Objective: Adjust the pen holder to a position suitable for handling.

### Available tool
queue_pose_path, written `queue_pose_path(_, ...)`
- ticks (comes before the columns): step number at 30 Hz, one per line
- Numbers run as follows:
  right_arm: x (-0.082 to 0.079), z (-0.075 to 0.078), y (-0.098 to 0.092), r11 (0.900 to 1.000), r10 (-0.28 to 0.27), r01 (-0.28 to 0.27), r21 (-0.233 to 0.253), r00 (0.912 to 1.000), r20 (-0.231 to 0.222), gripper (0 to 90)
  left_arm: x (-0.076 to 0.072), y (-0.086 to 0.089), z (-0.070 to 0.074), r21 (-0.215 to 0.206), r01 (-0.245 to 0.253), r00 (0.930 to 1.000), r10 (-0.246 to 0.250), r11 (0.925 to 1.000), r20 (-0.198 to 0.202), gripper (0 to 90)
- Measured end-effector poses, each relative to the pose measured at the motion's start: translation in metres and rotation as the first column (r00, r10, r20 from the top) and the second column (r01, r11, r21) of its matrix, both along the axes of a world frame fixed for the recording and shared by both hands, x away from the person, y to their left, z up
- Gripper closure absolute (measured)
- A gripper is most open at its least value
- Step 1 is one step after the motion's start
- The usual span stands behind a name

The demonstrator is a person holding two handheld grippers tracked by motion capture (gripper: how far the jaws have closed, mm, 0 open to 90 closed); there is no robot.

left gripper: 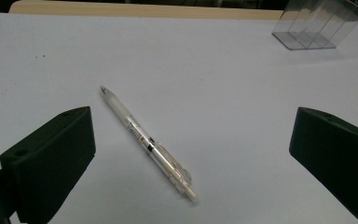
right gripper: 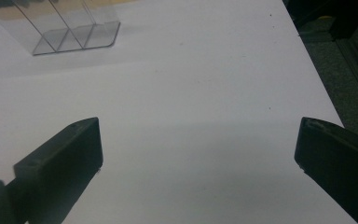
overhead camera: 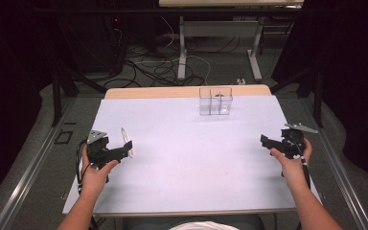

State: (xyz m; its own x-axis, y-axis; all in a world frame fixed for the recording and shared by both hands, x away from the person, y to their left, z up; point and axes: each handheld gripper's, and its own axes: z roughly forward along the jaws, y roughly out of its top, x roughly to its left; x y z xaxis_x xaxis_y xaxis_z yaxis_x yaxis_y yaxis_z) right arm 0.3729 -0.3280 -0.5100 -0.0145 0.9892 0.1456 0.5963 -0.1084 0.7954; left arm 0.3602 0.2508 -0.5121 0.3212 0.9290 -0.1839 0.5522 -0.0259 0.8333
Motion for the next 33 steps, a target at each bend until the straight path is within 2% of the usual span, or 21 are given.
queue_pose_path(1, 0.001, 0.001, 0.004, 1.0, 0.005, -0.005, -0.025, 1.0, -0.004, 2.3, 0.0, 0.001, -0.001, 0.004, -0.003, 1.0, 0.003, 1.0, -0.005, 0.3)
queue_pose_path(6, 0.003, -0.003, 0.012, 0.998, 0.045, -0.046, -0.039, 0.9989, -0.015, 2.7, 0.0, 0.003, -0.001, 0.003, -0.022, 0.9998, 0.022, 0.9998, -0.005, 0.3)
queue_pose_path(10, 0.003, -0.005, 0.014, 0.997, 0.066, -0.066, -0.031, 0.9977, -0.017, 4.9, 0.0, 0.003, -0.001, 0.005, -0.028, 0.9996, 0.028, 0.9996, -0.004, 0.5)
queue_pose_path(11, 0.003, -0.006, 0.016, 0.995, 0.08, -0.08, -0.053, 0.9967, -0.016, 5.1, 0.0, 0.003, -0.001, 0.003, -0.028, 0.9996, 0.028, 0.9996, -0.006, 0.5)
queue_pose_path(17, 0.002, -0.005, 0.02, 0.991, 0.107, -0.107, -0.083, 0.9943, -0.003, 5.3, 0.001, 0.0, -0.001, 0.009, -0.019, 0.9998, 0.019, 0.9998, -0.012, 0.5)
queue_pose_path(21, 0.002, -0.005, 0.022, 0.988, 0.113, -0.112, -0.105, 0.9936, -0.003, 9.0, 0.002, -0.002, -0.001, 0.016, -0.013, 0.9998, 0.013, 0.9998, -0.013, 0.5)
queue_pose_path(23, 0.003, -0.003, 0.023, 0.987, 0.116, -0.115, -0.113, 0.9932, 0.003, 14.8, 0.002, -0.002, -0.002, 0.017, -0.011, 0.9998, 0.011, 0.9998, -0.015, 0.5)
queue_pose_path(25, 0.004, -0.001, 0.024, 0.987, 0.125, -0.123, -0.105, 0.992, 0.014, 15.4, 0.001, -0.001, -0.002, 0.019, -0.014, 0.9998, 0.014, 0.9997, -0.017, 0.5)
queue_pose_path(33, 0.008, 0.008, 0.034, 0.981, 0.166, -0.165, -0.098, 0.986, 0.01, 22.1, -0.002, 0.001, -0.002, 0.025, -0.021, 0.9994, 0.021, 0.9995, -0.027, 0.5)
